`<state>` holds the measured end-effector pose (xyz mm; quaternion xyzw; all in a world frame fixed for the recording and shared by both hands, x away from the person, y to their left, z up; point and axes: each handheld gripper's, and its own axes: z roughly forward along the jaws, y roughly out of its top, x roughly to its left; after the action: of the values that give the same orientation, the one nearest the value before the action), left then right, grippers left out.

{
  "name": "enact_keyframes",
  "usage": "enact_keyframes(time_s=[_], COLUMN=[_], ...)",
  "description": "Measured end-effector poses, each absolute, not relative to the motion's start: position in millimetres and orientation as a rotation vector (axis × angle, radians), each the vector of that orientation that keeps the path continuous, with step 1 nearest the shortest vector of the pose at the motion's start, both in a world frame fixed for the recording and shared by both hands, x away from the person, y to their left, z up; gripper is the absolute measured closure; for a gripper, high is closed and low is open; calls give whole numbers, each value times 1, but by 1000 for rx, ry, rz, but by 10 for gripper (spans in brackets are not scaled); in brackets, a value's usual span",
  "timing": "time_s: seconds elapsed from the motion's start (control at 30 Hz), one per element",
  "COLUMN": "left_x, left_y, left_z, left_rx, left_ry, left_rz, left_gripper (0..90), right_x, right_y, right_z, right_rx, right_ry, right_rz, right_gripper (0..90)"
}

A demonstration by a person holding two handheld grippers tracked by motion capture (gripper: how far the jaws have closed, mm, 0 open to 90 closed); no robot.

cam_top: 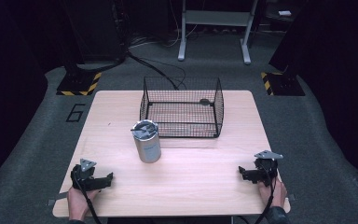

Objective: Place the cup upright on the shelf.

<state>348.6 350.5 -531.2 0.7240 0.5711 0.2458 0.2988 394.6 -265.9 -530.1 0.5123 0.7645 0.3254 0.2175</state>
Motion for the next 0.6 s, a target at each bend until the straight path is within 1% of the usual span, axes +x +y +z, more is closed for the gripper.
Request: enact_keyframes(time_s=[0.17,0.2,0.6], left_x=[347,347,346], left_y=[346,344,328], left_z=[-527,-525,-504], left_rx=[1894,1890,1894], left_ry=[1507,1490,1401], left_rz=[632,648,627], left_gripper=[1,0,1], right_x=[395,395,397], right_y=[-265,-265,-266], right_z=[-530,-530,-530], right_rx=[1426,1428,1423], right_ry=[2113,2115,2117], right_rz=[901,900,900], right_gripper=[0,0,0])
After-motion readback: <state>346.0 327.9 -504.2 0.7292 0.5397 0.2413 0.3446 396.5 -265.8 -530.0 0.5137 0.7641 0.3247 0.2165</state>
